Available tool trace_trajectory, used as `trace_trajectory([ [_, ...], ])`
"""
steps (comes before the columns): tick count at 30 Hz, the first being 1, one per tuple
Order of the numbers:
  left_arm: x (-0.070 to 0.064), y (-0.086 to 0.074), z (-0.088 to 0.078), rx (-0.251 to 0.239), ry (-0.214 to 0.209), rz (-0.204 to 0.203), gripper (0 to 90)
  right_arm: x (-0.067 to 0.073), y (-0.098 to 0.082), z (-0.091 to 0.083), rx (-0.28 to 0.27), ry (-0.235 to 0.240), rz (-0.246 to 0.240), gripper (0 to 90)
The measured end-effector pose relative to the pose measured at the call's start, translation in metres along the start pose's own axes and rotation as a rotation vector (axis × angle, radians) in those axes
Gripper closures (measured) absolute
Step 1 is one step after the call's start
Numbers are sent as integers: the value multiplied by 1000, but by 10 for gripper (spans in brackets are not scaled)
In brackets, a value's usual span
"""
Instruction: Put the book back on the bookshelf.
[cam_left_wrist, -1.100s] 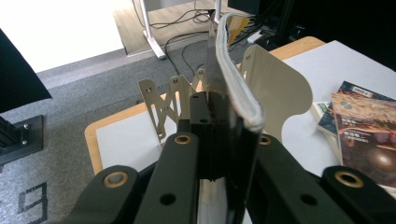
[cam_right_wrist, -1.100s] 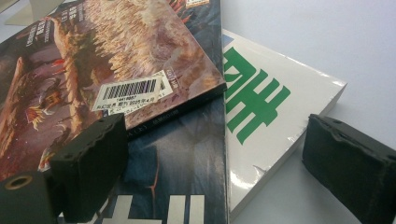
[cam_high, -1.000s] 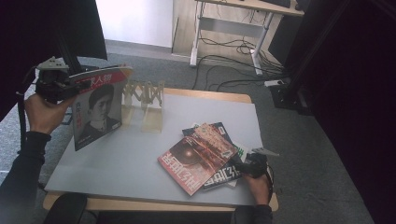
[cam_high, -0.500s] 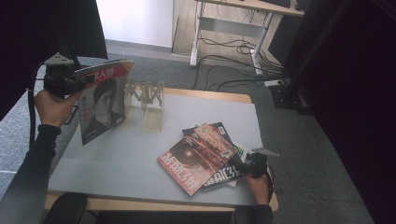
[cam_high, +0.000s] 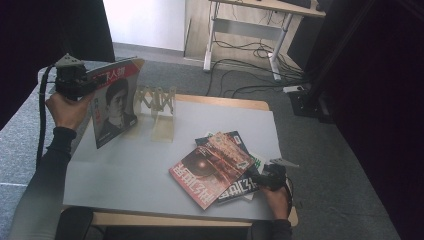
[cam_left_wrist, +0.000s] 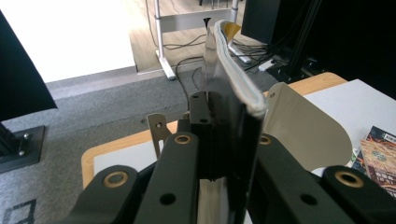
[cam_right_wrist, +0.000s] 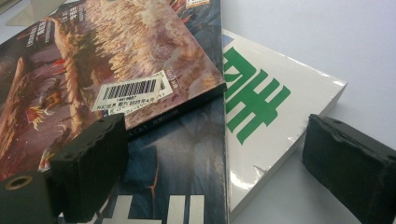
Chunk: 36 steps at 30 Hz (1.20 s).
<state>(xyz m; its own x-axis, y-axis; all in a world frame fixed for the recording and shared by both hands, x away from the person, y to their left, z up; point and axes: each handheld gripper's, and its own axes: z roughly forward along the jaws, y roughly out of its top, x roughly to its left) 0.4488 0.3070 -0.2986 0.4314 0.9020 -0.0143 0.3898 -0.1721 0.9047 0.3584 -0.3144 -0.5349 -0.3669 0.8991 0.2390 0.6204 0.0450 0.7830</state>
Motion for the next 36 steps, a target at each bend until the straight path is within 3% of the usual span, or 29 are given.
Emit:
trace_trajectory([
  [8,7,-9,-2,3,-27,-10,866,0,0,0,0,2,1,68],
  [13,8,-13,-10,50,-60,16,858,0,0,0,0,2,1,68],
  [24,9,-24,-23,151,-71,59,832,0,0,0,-2,1,3,68],
  [31,14,-25,-27,187,-95,44,820,0,0,0,-2,1,3,68],
  [36,14,-18,-21,236,-110,35,797,0,0,0,-1,1,2,68],
])
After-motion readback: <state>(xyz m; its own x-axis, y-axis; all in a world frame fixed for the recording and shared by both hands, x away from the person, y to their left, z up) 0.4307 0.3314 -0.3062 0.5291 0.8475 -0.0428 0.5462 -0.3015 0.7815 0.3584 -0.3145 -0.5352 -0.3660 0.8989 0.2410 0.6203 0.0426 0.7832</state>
